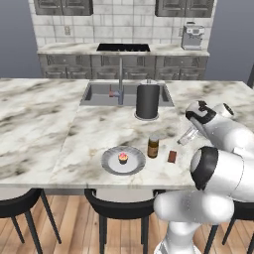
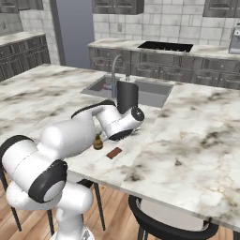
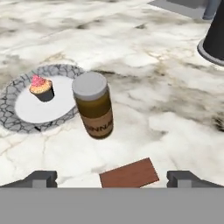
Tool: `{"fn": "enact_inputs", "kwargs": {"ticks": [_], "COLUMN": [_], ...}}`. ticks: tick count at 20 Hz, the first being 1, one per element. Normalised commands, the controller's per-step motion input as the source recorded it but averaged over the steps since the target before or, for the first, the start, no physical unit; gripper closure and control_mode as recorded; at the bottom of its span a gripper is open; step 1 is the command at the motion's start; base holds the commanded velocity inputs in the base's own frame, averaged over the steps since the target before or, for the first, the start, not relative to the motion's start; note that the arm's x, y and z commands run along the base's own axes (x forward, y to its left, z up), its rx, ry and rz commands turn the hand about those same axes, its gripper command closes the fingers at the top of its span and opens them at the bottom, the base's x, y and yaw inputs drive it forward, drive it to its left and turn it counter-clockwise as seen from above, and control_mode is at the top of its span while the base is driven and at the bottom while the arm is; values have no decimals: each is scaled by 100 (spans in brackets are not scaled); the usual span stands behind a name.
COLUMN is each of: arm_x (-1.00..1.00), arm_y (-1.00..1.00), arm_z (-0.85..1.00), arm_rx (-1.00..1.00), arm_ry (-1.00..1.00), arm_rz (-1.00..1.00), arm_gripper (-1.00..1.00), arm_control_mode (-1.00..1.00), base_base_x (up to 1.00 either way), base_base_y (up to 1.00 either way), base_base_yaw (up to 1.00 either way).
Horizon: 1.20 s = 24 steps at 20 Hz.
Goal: Take the cinnamon bottle from the cabinet and place it on the dining table, next to the plate with the cupcake. Then take the chocolate from the dining counter and place it on the cupcake plate.
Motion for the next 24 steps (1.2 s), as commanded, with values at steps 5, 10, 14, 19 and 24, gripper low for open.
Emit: {"fn": "enact_inputs", "kwargs": {"ticks": [5, 10, 14, 19, 24], "arm_x": [-16, -4, -3, -2, 10], "arm_y": [-1, 0, 0, -1, 0], "arm_z": [16, 4, -1, -12, -34], "arm_rx": [-13, -2, 2, 6, 0], "arm_ry": [32, 37, 4, -5, -10], "arm_rz": [-53, -55, -15, -6, -27], "arm_gripper": [-100, -100, -100, -100, -100], "arm_control_mode": [-100, -100, -100, -100, -100], "base_base_x": [0, 0, 0, 0, 0], "base_base_y": [0, 0, 0, 0, 0], "base_base_yaw": [0, 0, 0, 0, 0]}}
